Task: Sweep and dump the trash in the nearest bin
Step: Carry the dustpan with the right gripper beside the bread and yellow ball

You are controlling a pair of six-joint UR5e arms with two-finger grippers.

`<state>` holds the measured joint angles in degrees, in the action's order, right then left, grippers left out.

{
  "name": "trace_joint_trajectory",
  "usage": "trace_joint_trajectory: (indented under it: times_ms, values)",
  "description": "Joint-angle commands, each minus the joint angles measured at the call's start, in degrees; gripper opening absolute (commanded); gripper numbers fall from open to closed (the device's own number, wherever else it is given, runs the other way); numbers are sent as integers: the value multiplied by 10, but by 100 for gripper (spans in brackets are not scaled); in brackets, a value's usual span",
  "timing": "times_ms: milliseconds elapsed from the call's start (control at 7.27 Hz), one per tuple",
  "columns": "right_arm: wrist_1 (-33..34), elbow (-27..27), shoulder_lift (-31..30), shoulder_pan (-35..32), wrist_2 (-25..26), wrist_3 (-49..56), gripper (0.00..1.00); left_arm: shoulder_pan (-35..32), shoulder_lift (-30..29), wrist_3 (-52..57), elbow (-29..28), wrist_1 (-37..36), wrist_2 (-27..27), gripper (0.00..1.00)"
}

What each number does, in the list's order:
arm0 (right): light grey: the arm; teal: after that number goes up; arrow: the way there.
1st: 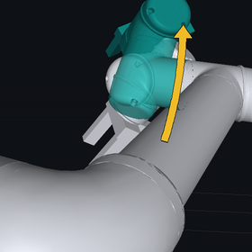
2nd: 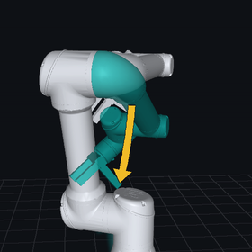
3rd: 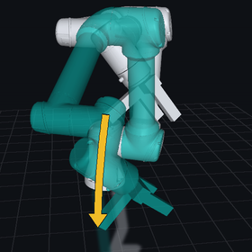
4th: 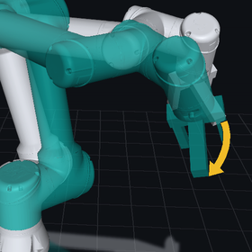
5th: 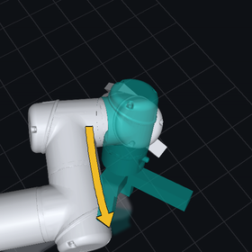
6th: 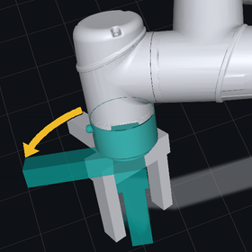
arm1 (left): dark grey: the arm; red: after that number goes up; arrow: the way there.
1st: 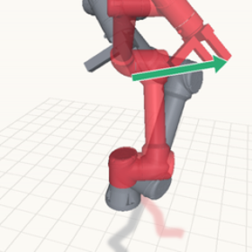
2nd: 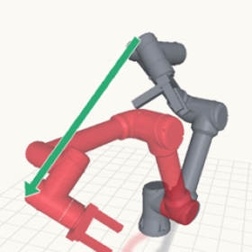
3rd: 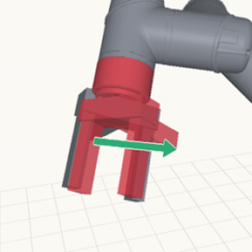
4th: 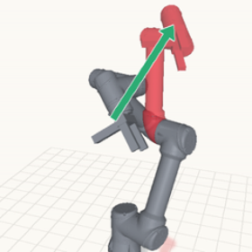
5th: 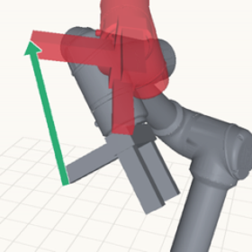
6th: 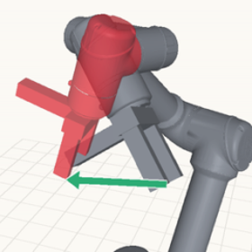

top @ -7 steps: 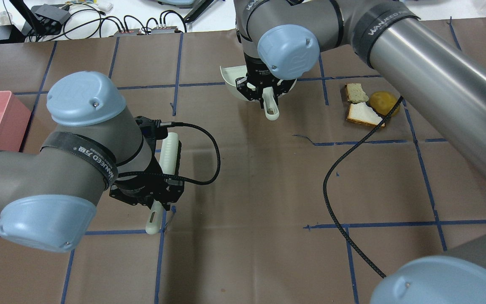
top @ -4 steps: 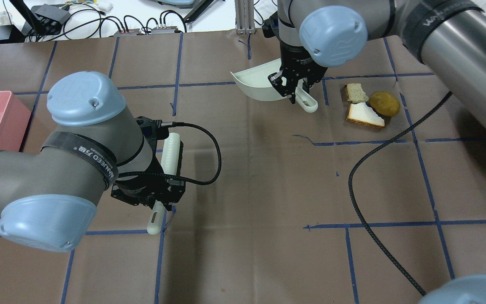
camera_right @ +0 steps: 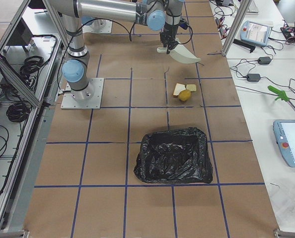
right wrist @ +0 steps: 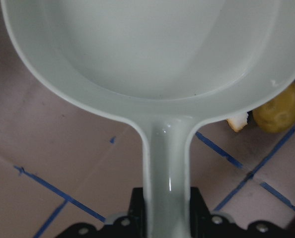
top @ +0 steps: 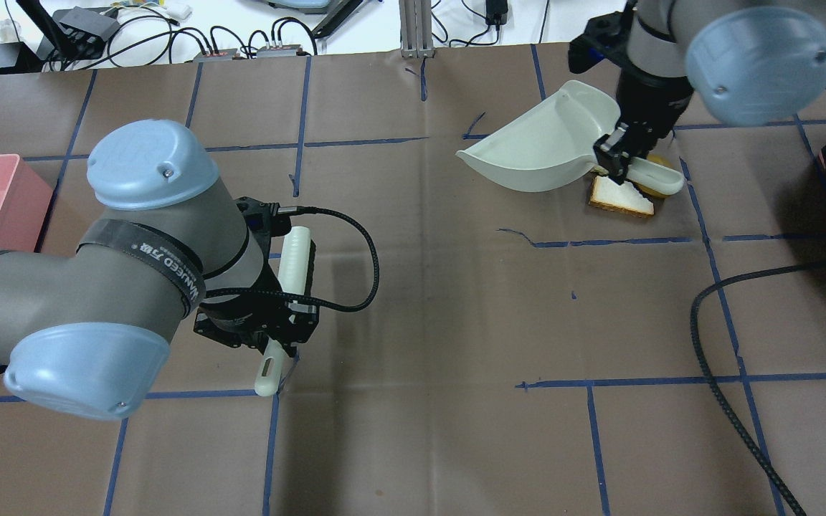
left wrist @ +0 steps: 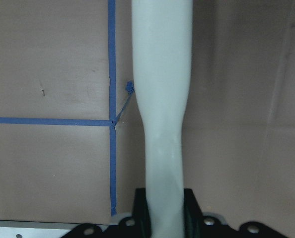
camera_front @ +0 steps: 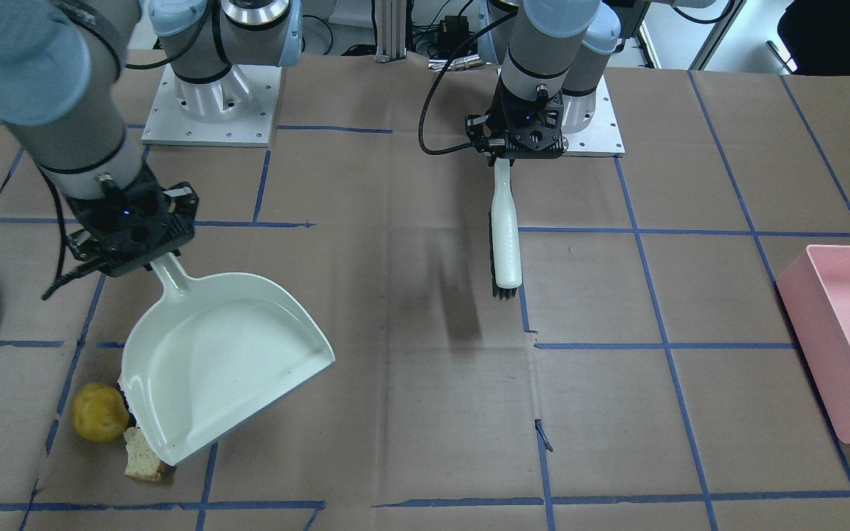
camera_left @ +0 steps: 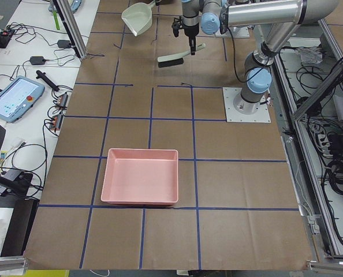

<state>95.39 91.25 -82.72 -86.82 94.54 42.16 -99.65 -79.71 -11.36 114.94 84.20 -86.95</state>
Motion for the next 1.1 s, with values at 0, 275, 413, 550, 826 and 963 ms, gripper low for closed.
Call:
trace_joint_trajectory:
  times_ms: [0, 275, 413, 550, 826, 963]
  values:
    - [9, 25, -35, 114, 36, 235, 0, 0, -13, 18, -8, -9, 50, 1]
    - [49, 24, -31, 207, 41, 433, 0, -16, -59, 35, -54, -11, 53, 1]
    - [104, 26, -24, 248, 44, 555, 0, -34, -94, 49, -93, -11, 52, 1]
    - [109, 25, -24, 272, 43, 605, 0, -59, -135, 49, -135, -12, 49, 1]
    - [145, 21, -9, 287, 49, 682, 0, -112, -223, 41, -216, -33, 46, 1]
    - [202, 21, 23, 295, 50, 734, 0, -134, -270, 36, -263, -61, 44, 1]
